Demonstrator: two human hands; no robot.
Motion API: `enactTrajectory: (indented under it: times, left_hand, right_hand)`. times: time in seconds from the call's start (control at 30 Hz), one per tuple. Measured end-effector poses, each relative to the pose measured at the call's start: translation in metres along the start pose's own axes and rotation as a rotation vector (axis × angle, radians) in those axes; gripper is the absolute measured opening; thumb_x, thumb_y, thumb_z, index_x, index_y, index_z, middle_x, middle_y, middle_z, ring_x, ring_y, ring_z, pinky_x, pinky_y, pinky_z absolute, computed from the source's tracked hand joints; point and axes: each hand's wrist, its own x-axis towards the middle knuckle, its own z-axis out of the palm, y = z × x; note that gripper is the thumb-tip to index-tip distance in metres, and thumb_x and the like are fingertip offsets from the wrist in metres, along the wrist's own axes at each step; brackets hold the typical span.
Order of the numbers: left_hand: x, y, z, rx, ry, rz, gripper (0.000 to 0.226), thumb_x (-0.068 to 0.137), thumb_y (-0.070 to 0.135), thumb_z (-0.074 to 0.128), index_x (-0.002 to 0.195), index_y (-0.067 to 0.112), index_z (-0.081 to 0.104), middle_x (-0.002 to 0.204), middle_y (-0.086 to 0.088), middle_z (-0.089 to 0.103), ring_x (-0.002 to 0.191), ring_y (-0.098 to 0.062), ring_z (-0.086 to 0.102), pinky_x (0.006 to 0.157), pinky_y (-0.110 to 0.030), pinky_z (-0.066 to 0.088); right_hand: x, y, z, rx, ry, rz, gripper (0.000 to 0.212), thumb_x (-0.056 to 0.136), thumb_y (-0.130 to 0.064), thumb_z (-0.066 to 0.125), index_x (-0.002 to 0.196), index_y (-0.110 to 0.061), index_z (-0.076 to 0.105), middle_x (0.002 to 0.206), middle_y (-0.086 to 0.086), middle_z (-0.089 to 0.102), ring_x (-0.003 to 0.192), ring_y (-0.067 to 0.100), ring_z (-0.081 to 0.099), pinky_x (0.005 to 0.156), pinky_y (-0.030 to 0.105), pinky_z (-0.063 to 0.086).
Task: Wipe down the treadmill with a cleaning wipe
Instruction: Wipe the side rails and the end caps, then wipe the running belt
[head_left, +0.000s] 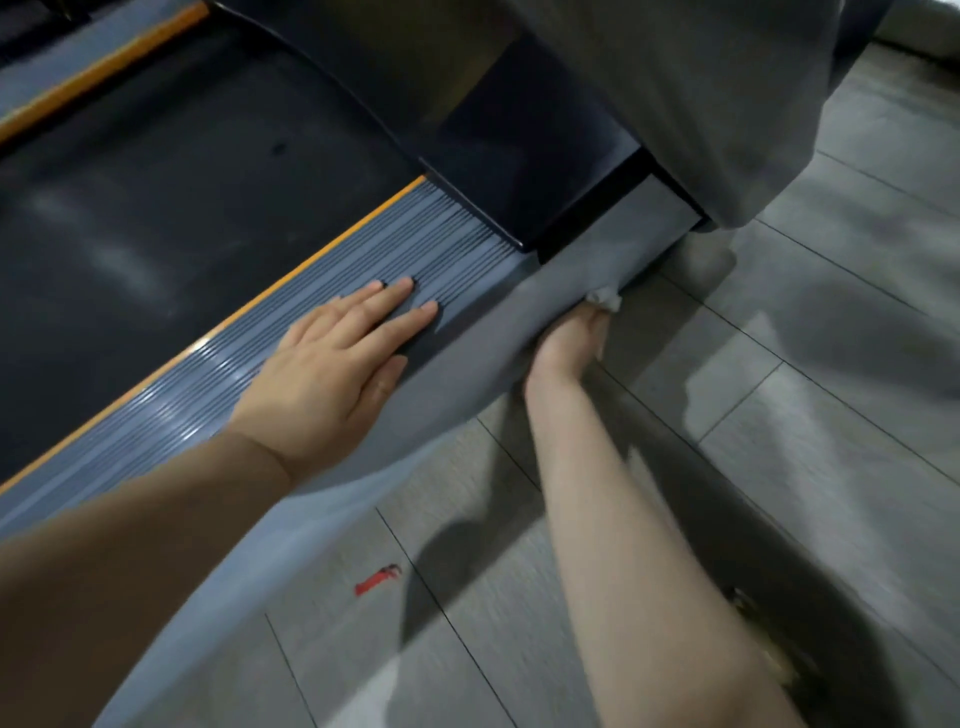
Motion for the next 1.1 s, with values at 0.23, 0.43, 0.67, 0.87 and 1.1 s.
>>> enactTrajectory:
  times: [0.23,0.43,0.67,0.87,1.1]
  left_hand:
    - [-0.001,0.004,-0.004,-0.001,-0.059,-0.030,0.054,0.101,0.043,0.020,0.153,0.033,0.033,0.161,0.004,0.030,0.149,-0.022,0.025,0.118,-0.043,0.022]
    - [0.003,0.006,-0.007,-0.046,-0.172,-0.098,0.052,0.105,0.038,0.024,0.156,0.039,0.017,0.166,0.009,0.009,0.153,-0.016,0.005,0.123,-0.042,0.005]
    - [-0.104,0.049,-0.018,-0.500,-0.032,-0.224,0.061,0.086,0.021,0.043,0.146,0.012,0.045,0.156,-0.007,0.038,0.147,-0.023,0.029,0.122,-0.034,0.015]
    - [-0.252,-0.002,-0.034,-0.426,0.139,-0.499,0.060,0.085,0.021,0.042,0.144,0.019,0.047,0.150,0.000,0.045,0.141,-0.018,0.037,0.118,-0.037,0.026]
    - [-0.374,-0.086,-0.051,-0.246,0.135,-0.743,0.057,0.085,0.027,0.038,0.139,0.015,0.050,0.144,-0.003,0.051,0.133,-0.026,0.045,0.112,-0.044,0.035]
  right_hand:
    - [-0.122,0.058,-0.030,-0.142,-0.069,0.208,0.033,0.105,-0.026,0.038,0.133,-0.015,0.050,0.129,0.009,0.058,0.113,0.029,0.057,0.097,0.035,0.045]
    - [-0.201,0.069,-0.069,-0.474,-0.191,0.324,0.021,0.101,-0.013,0.047,0.107,-0.001,0.064,0.097,0.016,0.061,0.085,0.019,0.055,0.076,0.028,0.045]
    - [-0.225,0.020,-0.109,-0.459,-0.538,0.339,0.024,0.095,-0.004,0.057,0.116,-0.008,0.066,0.093,-0.007,0.074,0.082,0.005,0.067,0.074,0.020,0.053]
    - [-0.267,0.018,-0.081,-0.710,-0.626,-0.050,0.020,0.092,-0.007,0.058,0.089,-0.019,0.074,0.083,-0.009,0.068,0.084,0.007,0.058,0.079,0.025,0.044]
    - [-0.338,0.063,-0.025,-0.930,-0.988,-0.636,0.030,0.097,-0.005,0.052,0.124,-0.011,0.066,0.118,-0.015,0.063,0.112,-0.005,0.057,0.094,0.011,0.040]
